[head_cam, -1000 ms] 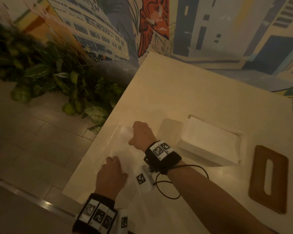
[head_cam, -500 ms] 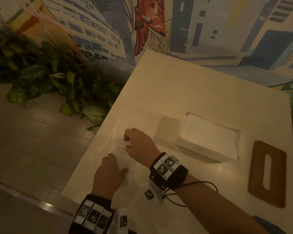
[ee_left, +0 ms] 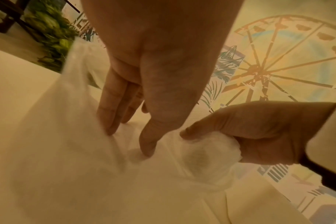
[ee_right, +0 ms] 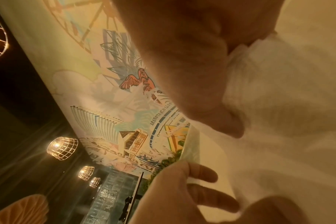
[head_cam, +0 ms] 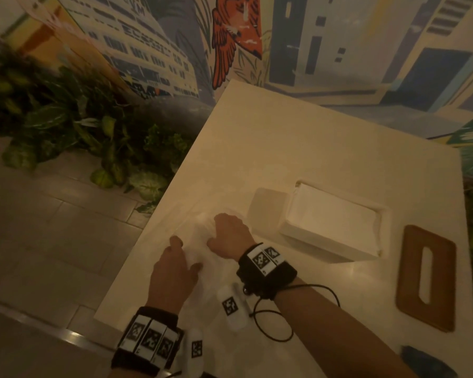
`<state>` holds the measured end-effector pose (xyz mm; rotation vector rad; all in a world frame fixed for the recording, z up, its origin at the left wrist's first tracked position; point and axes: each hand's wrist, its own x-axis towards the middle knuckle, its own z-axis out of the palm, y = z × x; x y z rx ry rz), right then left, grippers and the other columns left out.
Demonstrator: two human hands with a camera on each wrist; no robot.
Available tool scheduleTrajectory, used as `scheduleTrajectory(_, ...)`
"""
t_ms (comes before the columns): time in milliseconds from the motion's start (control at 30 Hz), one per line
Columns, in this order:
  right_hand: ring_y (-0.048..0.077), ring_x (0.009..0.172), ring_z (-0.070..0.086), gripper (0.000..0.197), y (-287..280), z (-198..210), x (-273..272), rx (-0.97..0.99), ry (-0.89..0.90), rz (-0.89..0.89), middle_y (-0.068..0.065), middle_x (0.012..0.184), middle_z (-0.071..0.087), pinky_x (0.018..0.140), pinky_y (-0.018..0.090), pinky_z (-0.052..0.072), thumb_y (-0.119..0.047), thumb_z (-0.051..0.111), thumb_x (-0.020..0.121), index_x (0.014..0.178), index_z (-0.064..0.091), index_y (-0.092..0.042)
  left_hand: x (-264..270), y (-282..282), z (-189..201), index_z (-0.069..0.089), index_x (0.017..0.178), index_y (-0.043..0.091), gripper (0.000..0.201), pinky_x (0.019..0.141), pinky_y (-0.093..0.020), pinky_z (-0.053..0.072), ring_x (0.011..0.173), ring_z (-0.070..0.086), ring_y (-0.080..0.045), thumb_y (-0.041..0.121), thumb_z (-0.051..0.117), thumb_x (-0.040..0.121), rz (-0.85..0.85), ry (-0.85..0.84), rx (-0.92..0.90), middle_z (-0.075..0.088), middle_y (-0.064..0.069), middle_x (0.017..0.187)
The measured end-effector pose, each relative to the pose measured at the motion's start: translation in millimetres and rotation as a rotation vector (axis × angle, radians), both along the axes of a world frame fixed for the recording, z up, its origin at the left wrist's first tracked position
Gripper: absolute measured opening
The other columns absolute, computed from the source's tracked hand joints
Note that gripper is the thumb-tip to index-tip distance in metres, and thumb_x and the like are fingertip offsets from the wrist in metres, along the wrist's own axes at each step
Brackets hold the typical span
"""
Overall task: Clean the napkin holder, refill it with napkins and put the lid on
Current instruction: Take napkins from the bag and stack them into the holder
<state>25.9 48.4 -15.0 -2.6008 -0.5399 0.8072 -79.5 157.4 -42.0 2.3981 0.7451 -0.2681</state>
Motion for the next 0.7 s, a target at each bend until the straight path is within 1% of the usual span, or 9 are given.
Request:
scheduleTrajectory(67, 0.031, 0.109, 0.056, 0.039, -1.2, 3.5, 4.0, 0.017, -0.027, -0.006, 0.010, 0.119, 0.058, 0.090, 0.037, 0.046, -0.025, 0.063, 0.084, 0.118, 0.053, -0.010, -1.2, -0.8, -0.1, 0.040, 0.123, 0.011, 0.055, 0.078, -0.035, 0.047, 0.099, 0.061, -0.029, 0.034, 0.070, 0.082, -0.006, -0.003, 0.007, 0.059, -0.011, 0.112)
scheduleTrajectory(167, 0.029, 0.108, 0.056, 0.044, -2.6, 13.0, 2.3, 0.073, -0.009, -0.013, 0.008, 0.118, 0.058, 0.091, 0.038, 0.047, -0.030, 0.066, 0.081, 0.119, 0.053, -0.012, -5.8, -0.1, 4.3, 0.043, 0.122, 0.010, 0.054, 0.079, -0.035, 0.049, 0.098, 0.060, -0.027, 0.037, 0.068, 0.082, -0.003, -0.022, -0.027, 0.059, -0.010, 0.112)
scheduleTrajectory(267, 0.024, 0.097, 0.056, 0.038, -3.6, 22.0, -4.7, 0.135, -0.021, -0.017, 0.002, 0.108, 0.059, 0.088, 0.039, 0.048, -0.035, 0.067, 0.078, 0.110, 0.057, -0.017, -15.7, 0.8, 14.4, 0.047, 0.116, 0.013, 0.048, 0.078, -0.039, 0.054, 0.089, 0.064, -0.024, 0.035, 0.071, 0.081, 0.012, -0.094, -0.065, 0.060, -0.005, 0.106)
scheduleTrajectory(367, 0.019, 0.091, 0.055, 0.039, -7.3, 36.4, -12.7, 0.229, -0.007, -0.031, -0.001, 0.103, 0.058, 0.080, 0.030, 0.046, -0.037, 0.069, 0.078, 0.110, 0.059, -0.018, -27.5, 3.0, 30.9, 0.052, 0.113, 0.015, 0.039, 0.067, -0.027, 0.051, 0.074, 0.064, -0.010, 0.031, 0.071, 0.083, 0.076, -0.203, -0.086, 0.060, 0.000, 0.103)
scheduleTrajectory(433, 0.018, 0.088, 0.053, 0.039, -13.8, 51.2, -16.3, 0.272, -0.007, -0.026, -0.002, 0.100, 0.056, 0.076, 0.027, 0.043, -0.037, 0.069, 0.078, 0.110, 0.059, -0.019, -32.4, 3.4, 45.4, 0.054, 0.112, 0.016, 0.038, 0.060, -0.021, 0.046, 0.075, 0.062, -0.004, 0.035, 0.069, 0.083, 0.167, -0.295, -0.166, 0.060, 0.002, 0.104)
scheduleTrajectory(467, 0.017, 0.087, 0.053, 0.037, -19.0, 60.0, -17.3, 0.290, -0.018, -0.031, -0.003, 0.098, 0.056, 0.075, 0.026, 0.042, -0.038, 0.069, 0.078, 0.108, 0.059, -0.019, -32.8, 2.3, 53.5, 0.055, 0.111, 0.017, 0.040, 0.061, -0.022, 0.047, 0.079, 0.062, -0.005, 0.040, 0.068, 0.082, 0.231, -0.332, -0.246, 0.060, 0.003, 0.104)
scheduleTrajectory(533, 0.015, 0.082, 0.054, 0.028, -33.2, 82.2, -17.5, 0.340, -0.055, -0.063, -0.006, 0.090, 0.055, 0.069, 0.021, 0.041, -0.039, 0.068, 0.077, 0.097, 0.058, -0.023, -31.4, 0.4, 63.6, 0.056, 0.112, 0.019, 0.050, 0.071, -0.030, 0.051, 0.091, 0.062, -0.009, 0.053, 0.065, 0.077, 0.346, -0.388, -0.450, 0.059, 0.008, 0.108)
scheduleTrajectory(600, 0.012, 0.076, 0.054, 0.021, -50.4, 108.3, -16.6, 0.392, -0.099, -0.116, -0.008, 0.085, 0.055, 0.060, 0.015, 0.035, -0.036, 0.069, 0.078, 0.089, 0.055, -0.026, -26.4, -2.2, 67.2, 0.055, 0.118, 0.020, 0.062, 0.085, -0.037, 0.050, 0.104, 0.060, -0.014, 0.064, 0.063, 0.075, 0.395, -0.428, -0.658, 0.058, 0.006, 0.116)
scheduleTrajectory(700, 0.007, 0.075, 0.057, 0.020, -79.2, 150.2, -16.1, 0.441, -0.151, -0.205, -0.009, 0.086, 0.061, 0.057, 0.013, 0.036, -0.033, 0.071, 0.078, 0.091, 0.058, -0.025, -8.0, -14.4, 68.8, 0.055, 0.122, 0.023, 0.069, 0.102, -0.043, 0.042, 0.117, 0.056, -0.020, 0.070, 0.061, 0.072, 0.431, -0.476, -0.920, 0.059, 0.000, 0.125)
